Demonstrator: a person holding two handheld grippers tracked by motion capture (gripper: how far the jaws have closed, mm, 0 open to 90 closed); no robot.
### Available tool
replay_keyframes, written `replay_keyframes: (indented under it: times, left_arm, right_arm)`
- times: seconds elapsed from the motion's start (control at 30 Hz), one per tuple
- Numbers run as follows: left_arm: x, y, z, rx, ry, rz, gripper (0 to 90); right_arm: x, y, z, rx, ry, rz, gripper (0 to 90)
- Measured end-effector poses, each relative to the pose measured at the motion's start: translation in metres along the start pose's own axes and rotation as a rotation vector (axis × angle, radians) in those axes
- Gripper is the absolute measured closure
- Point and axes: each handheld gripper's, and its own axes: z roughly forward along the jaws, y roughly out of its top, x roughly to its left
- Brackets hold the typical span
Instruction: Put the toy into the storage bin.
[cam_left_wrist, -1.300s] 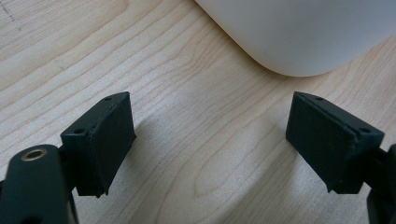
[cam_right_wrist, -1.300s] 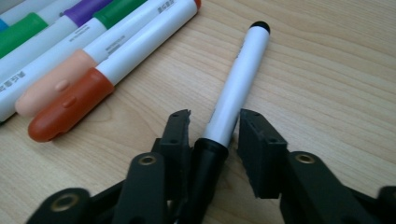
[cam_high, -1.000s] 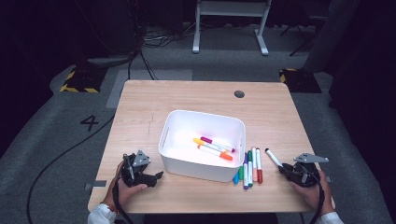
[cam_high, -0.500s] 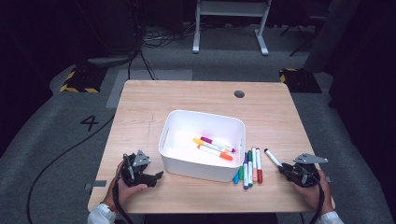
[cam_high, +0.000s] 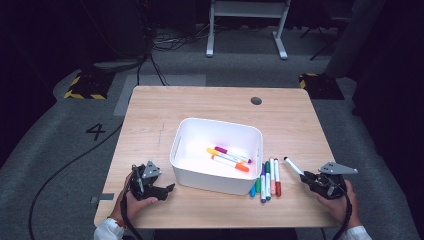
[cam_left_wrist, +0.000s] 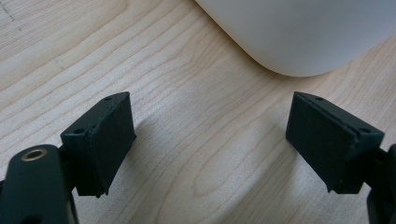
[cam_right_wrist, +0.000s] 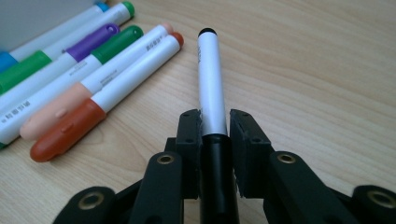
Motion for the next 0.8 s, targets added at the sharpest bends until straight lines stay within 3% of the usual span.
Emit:
replay_keyframes:
  times: [0.07,0.43,0.8]
  left_arm:
    - [0.000,0.000,0.000,0.000,0.000,0.000,15.5]
    - [0.000,0.000,0.000,0.000,0.000,0.000,15.5]
    - [0.000,0.000,0.000,0.000,0.000,0.000,15.5]
  right_arm:
    - [-0.001,0.003,-0.004,-0.021,0.003,0.008,74.8]
    - [0.001,0.028,-0.025,-0.099,0.014,-0.041,74.8]
    - [0.012,0.081,-0.050,-0.199,0.066,-0.101,74.8]
